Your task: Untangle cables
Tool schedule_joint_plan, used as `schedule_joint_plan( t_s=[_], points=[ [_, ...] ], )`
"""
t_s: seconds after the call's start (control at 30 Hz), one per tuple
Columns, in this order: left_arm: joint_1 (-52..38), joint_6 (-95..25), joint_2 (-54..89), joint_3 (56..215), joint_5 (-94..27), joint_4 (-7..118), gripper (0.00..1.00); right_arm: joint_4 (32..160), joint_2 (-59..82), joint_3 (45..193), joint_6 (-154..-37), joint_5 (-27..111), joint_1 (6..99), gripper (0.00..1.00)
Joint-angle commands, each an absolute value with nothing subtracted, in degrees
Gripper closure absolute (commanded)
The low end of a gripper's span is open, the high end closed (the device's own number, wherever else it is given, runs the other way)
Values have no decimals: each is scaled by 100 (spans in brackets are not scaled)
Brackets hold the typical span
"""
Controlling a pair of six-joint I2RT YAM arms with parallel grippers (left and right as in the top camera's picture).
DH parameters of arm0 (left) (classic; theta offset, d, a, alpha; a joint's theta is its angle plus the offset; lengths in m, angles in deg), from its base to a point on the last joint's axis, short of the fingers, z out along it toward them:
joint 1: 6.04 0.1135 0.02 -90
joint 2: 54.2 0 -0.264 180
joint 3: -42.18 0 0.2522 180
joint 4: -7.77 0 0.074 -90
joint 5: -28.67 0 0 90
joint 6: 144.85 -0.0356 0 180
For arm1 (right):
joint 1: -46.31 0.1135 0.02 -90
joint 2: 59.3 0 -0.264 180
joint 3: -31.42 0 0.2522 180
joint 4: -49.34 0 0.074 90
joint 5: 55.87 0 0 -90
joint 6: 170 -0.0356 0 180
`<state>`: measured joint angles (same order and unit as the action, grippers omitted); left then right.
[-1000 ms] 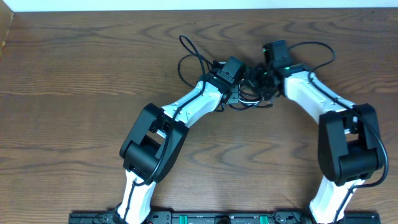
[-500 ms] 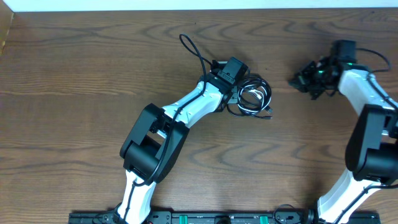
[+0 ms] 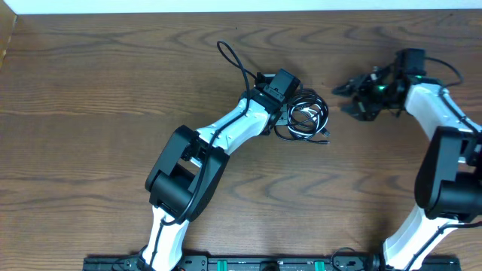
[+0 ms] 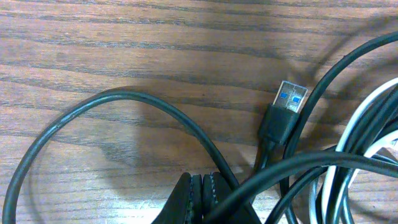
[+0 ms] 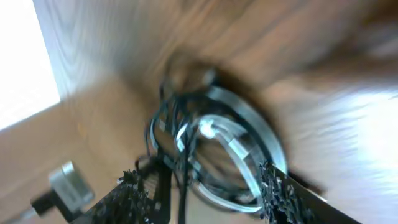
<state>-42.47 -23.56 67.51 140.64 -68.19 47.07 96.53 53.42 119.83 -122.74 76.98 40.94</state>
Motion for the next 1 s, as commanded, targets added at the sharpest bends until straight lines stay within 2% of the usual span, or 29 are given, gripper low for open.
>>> schedule_joint_plan(
  t_s=[0.0, 0.07, 0.3, 0.37, 0.4, 0.47, 0.5, 0.53, 0.57, 0.73, 0.97],
  points=[
    [-4207, -2413, 6635, 14054, -6998, 4742, 92, 9719, 5168, 12038, -12106, 8102, 4584, 37],
    [-4207, -2413, 6635, 14054, -6998, 4742, 92, 9712, 5168, 12038, -12108, 8098, 4791, 30],
    [-4207, -2413, 6635, 14054, -6998, 4742, 92, 9714, 5168, 12038, -12495, 7512, 5526, 32],
    [-4207, -2413, 6635, 14054, -6998, 4742, 92, 9714, 5168, 12038, -12740, 7184, 5803, 40],
    [-4207, -2413, 6635, 14054, -6998, 4742, 92, 9712, 5168, 12038, -12823, 7088, 5884, 48],
    [-4207, -2413, 6635, 14054, -6998, 4744, 92, 9714, 5168, 12038, -12926, 6858, 6004, 67],
    [-4207, -2413, 6635, 14054, -6998, 4746, 92, 9712, 5168, 12038, -12930, 6723, 6033, 85],
    [-4207, -2413, 6635, 14054, -6998, 4748, 92, 9712, 5168, 12038, -12928, 6589, 6039, 97],
    [-4207, -2413, 6635, 14054, -6998, 4764, 92, 9719, 5168, 12038, -12926, 6415, 6037, 99],
    [-4207, -2415, 6635, 14054, -7000, 4790, 92, 9738, 5168, 12038, -12860, 5733, 5641, 99],
    [-4207, -2415, 6635, 14054, -7000, 4786, 92, 9983, 5168, 12038, -12552, 5715, 4400, 99]
  ],
)
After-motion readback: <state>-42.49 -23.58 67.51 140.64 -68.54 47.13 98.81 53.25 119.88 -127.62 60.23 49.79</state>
